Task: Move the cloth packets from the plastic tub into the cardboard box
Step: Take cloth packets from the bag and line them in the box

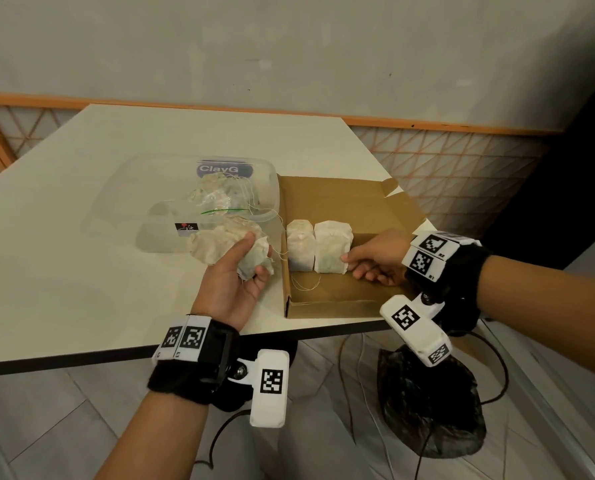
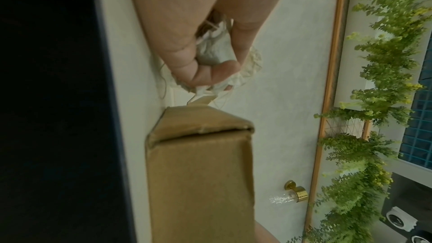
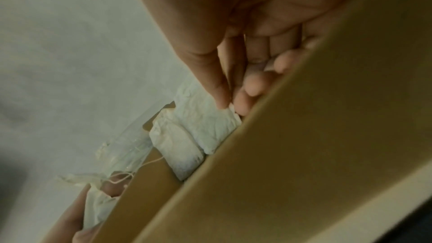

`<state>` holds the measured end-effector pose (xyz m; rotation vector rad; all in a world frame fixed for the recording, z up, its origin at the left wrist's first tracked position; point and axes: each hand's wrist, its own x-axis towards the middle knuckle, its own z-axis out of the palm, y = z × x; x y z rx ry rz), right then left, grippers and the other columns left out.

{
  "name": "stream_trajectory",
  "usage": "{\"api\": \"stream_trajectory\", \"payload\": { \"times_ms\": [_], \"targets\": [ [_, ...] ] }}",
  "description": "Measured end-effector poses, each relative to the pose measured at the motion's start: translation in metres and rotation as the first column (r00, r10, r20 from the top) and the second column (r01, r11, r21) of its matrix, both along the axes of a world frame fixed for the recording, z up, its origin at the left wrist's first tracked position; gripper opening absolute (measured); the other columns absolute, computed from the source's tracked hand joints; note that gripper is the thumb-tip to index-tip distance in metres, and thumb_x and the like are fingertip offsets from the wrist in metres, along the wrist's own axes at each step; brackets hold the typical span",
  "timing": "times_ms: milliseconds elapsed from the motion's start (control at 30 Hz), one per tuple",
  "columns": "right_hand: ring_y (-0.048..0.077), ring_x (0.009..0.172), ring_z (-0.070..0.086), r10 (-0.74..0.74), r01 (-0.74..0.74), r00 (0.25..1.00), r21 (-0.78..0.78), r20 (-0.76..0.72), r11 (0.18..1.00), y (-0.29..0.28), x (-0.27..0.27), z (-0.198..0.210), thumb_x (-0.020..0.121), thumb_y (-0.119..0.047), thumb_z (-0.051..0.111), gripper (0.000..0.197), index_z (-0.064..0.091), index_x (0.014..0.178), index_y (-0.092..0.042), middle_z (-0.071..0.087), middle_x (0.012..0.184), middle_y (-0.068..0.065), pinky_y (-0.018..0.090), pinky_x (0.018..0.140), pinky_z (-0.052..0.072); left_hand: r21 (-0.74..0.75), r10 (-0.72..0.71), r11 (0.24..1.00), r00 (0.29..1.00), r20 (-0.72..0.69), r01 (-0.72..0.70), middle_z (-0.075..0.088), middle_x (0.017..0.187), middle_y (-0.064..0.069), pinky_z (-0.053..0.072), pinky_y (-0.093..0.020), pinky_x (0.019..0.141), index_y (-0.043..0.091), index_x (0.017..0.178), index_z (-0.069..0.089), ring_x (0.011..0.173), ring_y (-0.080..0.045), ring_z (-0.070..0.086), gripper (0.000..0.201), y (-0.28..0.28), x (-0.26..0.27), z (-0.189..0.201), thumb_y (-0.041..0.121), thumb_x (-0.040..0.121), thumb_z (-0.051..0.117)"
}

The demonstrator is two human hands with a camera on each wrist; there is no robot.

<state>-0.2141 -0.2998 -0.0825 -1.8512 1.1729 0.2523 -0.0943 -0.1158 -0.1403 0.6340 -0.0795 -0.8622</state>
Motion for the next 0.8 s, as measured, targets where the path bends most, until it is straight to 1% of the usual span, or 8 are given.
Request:
{"api": "stream_trajectory", "payload": {
  "times_ms": [100, 167, 267, 367, 433, 500, 633, 800],
  "targets": [
    [0.012, 0.048, 0.044, 0.064, -0.046, 0.995, -0.228, 0.072, 0.973, -0.001, -0.005, 0.015, 0.082, -0.032, 0.067, 0.026, 0.058, 0.07, -0.011, 0.055, 0.052, -0.001, 0.021, 0.047, 0.035, 0.003, -0.006, 1.0, 1.0, -0.001, 0.006, 0.059, 0.086, -0.005, 0.044, -0.013, 0.043, 0.013, 0.097, 0.057, 0.068, -0.01, 0.063, 0.007, 0.001, -0.002, 0.004, 0.014, 0.09, 0.056],
    [0.015, 0.062, 0.049, 0.185, -0.081, 0.966, -0.472, 0.179, 0.878, 0.005, -0.004, 0.032, 0.082, -0.029, 0.067, 0.022, 0.058, 0.082, -0.009, 0.055, 0.067, 0.001, 0.023, 0.056, 0.038, -0.001, -0.015, 1.0, 1.0, -0.002, 0.015, 0.059, 0.085, -0.005, 0.044, -0.013, 0.043, 0.012, 0.097, 0.057, 0.069, -0.011, 0.063, 0.007, 0.002, -0.004, 0.007, 0.014, 0.09, 0.056],
    [0.012, 0.068, 0.053, 0.408, -0.183, 0.87, -0.589, 0.275, 0.787, 0.035, 0.008, 0.058, 0.079, -0.028, 0.071, 0.02, 0.063, 0.087, -0.012, 0.059, 0.074, -0.002, 0.026, 0.066, 0.044, 0.021, -0.033, 0.999, 0.999, 0.024, 0.032, 0.063, 0.086, -0.006, 0.044, -0.013, 0.042, 0.011, 0.104, 0.058, 0.071, -0.012, 0.063, 0.025, 0.003, -0.006, 0.009, 0.015, 0.08, 0.063],
    [0.012, 0.068, 0.058, 0.507, -0.333, 0.818, -0.497, 0.271, 0.802, 0.067, 0.026, 0.061, 0.074, -0.033, 0.075, 0.03, 0.061, 0.096, -0.017, 0.059, 0.075, -0.003, 0.029, 0.068, 0.049, 0.063, -0.001, 0.998, 0.997, 0.081, -0.004, 0.063, 0.088, -0.007, 0.044, -0.014, 0.042, 0.008, 0.116, 0.055, 0.065, -0.012, 0.062, 0.039, 0.003, -0.009, 0.01, 0.015, 0.079, 0.065],
    [0.013, 0.072, 0.057, 0.524, -0.372, 0.806, -0.453, 0.274, 0.81, 0.077, 0.034, 0.055, 0.071, -0.037, 0.076, 0.041, 0.057, 0.103, -0.02, 0.059, 0.079, -0.003, 0.032, 0.07, 0.051, 0.093, 0.035, 0.994, 0.983, 0.18, -0.052, 0.064, 0.088, -0.004, 0.044, -0.015, 0.045, 0.007, 0.117, 0.057, 0.063, -0.01, 0.061, 0.031, 0.005, -0.01, 0.014, 0.013, 0.087, 0.061],
    [0.014, 0.072, 0.057, 0.506, -0.343, 0.786, -0.43, 0.356, 0.835, 0.078, 0.037, 0.048, 0.07, -0.033, 0.078, 0.04, 0.056, 0.102, -0.022, 0.058, 0.079, -0.002, 0.034, 0.07, 0.052, 0.135, 0.024, 0.989, 0.952, 0.306, -0.068, 0.067, 0.086, -0.001, 0.042, -0.016, 0.048, 0.01, 0.108, 0.062, 0.065, -0.008, 0.06, 0.018, 0.007, -0.012, 0.022, 0.011, 0.09, 0.058],
    [0.012, 0.056, 0.056, 0.327, -0.215, 0.739, -0.253, 0.589, 0.943, 0.069, 0.027, 0.045, 0.078, -0.01, 0.072, 0.016, 0.058, 0.083, -0.018, 0.057, 0.069, 0.002, 0.025, 0.061, 0.054, 0.219, -0.07, 0.975, 0.902, 0.426, -0.027, 0.067, 0.083, -0.004, 0.044, -0.015, 0.047, 0.009, 0.106, 0.063, 0.065, -0.011, 0.06, 0.017, 0.001, -0.015, 0.042, 0.018, 0.092, 0.059],
    [0.009, 0.053, 0.058, -0.017, -0.082, 0.662, 0.095, 0.749, 0.992, 0.044, 0.0, 0.042, 0.083, -0.005, 0.064, 0.004, 0.06, 0.084, -0.004, 0.062, 0.066, 0.005, 0.018, 0.056, 0.053, 0.297, -0.233, 0.951, 0.833, 0.501, 0.088, 0.068, 0.088, -0.005, 0.045, -0.014, 0.046, 0.009, 0.112, 0.061, 0.065, -0.009, 0.065, 0.023, -0.019, -0.021, 0.063, 0.018, 0.091, 0.061]
  ]
}}
